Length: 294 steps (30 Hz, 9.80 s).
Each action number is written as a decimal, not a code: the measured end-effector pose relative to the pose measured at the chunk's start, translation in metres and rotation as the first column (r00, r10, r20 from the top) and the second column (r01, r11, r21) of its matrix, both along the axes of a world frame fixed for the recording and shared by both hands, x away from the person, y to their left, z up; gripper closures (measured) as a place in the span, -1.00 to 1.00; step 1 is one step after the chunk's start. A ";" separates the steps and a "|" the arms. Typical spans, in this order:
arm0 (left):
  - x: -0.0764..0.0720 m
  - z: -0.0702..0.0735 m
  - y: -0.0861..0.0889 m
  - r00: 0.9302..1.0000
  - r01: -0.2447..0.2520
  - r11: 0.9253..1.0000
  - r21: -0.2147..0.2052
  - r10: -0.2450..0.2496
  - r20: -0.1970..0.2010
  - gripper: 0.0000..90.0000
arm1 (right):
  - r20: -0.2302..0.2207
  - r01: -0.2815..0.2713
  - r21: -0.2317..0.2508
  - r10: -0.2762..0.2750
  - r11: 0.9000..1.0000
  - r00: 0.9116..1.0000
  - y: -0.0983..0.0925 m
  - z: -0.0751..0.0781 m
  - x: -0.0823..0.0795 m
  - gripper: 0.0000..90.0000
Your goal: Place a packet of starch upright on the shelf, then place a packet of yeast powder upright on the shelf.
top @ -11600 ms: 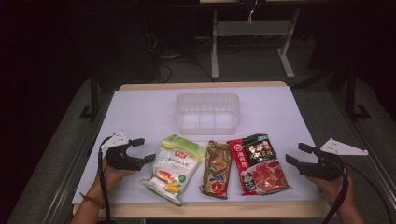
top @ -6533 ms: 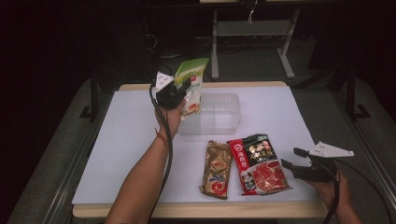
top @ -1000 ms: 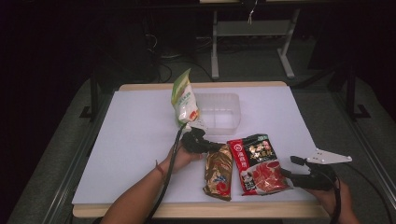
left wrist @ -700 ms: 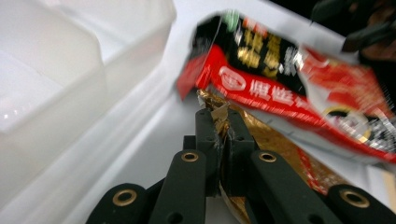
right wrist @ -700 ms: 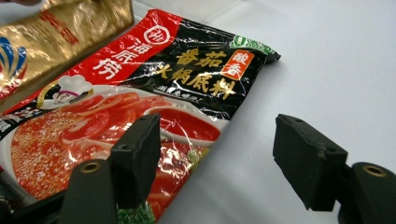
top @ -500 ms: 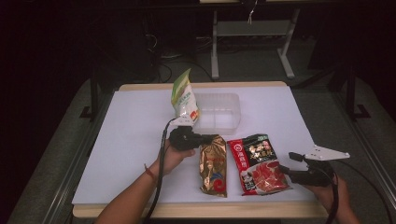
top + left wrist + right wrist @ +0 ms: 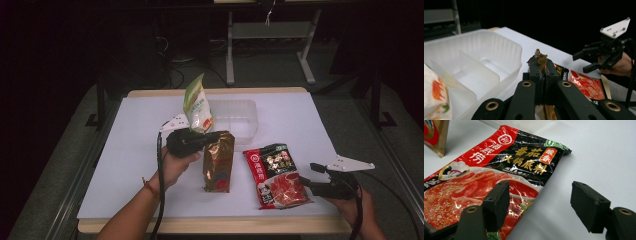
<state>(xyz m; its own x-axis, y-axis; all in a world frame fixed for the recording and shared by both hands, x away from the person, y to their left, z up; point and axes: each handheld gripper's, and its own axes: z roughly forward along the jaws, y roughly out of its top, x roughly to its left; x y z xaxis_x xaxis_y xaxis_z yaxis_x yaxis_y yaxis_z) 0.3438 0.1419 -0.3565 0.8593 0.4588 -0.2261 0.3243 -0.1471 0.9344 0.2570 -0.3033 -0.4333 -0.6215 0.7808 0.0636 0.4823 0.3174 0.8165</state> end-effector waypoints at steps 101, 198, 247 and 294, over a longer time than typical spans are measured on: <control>0.087 -0.014 -0.037 0.911 -0.384 0.911 -0.147 0.400 0.100 0.92 | -0.002 0.018 -0.014 -0.018 1.000 1.000 -0.005 -0.005 0.000 -0.32; -0.012 -0.073 0.013 0.997 0.062 0.952 0.298 -0.072 0.022 -0.26 | -0.244 -0.118 0.092 0.138 0.989 0.960 0.011 -0.014 0.004 -0.36; -0.009 -0.097 -0.057 0.955 0.223 0.939 0.262 -0.157 -0.251 -0.42 | -0.310 -0.207 0.114 0.233 0.972 0.922 0.064 -0.018 -0.003 -0.40; 0.012 -0.098 -0.095 0.938 0.236 0.931 0.280 -0.143 -0.315 -0.54 | -0.223 -0.149 0.100 0.168 0.984 0.960 0.071 -0.021 -0.003 -0.02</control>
<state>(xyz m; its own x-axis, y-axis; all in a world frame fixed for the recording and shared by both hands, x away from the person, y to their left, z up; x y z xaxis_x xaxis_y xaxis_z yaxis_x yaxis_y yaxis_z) 0.3554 0.0471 -0.4545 0.8573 0.3803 -0.3471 0.5061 -0.4982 0.7041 0.2538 -0.2325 -0.4545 -0.6981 0.6599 0.2780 0.6086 0.3423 0.7158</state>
